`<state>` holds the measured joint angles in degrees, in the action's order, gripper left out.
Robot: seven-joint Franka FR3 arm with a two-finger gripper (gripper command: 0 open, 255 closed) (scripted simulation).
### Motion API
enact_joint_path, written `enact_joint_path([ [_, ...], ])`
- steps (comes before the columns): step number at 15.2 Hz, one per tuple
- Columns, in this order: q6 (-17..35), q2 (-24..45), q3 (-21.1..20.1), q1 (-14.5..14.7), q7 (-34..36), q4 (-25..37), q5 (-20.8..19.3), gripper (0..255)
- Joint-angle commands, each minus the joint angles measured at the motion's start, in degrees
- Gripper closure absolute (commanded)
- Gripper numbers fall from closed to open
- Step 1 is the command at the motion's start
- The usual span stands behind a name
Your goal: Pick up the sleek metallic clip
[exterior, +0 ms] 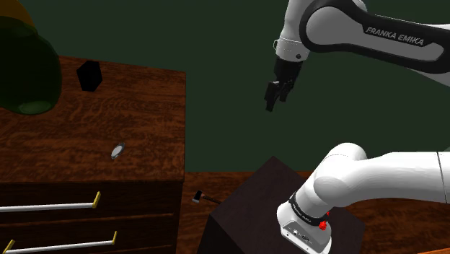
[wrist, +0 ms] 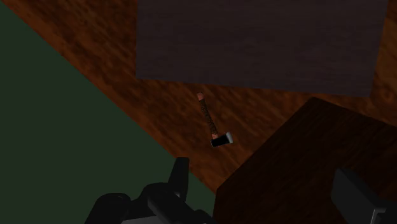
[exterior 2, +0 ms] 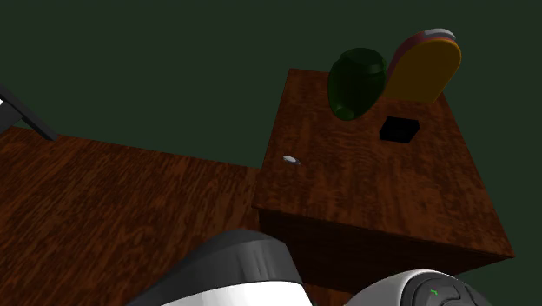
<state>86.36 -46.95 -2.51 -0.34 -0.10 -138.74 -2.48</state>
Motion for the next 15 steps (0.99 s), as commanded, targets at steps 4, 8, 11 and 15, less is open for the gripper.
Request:
enact_joint_path([
  [4,1.8,1.6,-3.5,0.8,5.7,-0.3,4.0,0],
  [8,4.9,5.0,-8.1,1.6,13.0,0.3,9.0,0],
  [11,7.5,8.2,-11.5,2.0,18.4,1.5,12.2,0],
  [15,11.2,13.5,-15.9,2.3,25.4,4.2,15.7,0],
])
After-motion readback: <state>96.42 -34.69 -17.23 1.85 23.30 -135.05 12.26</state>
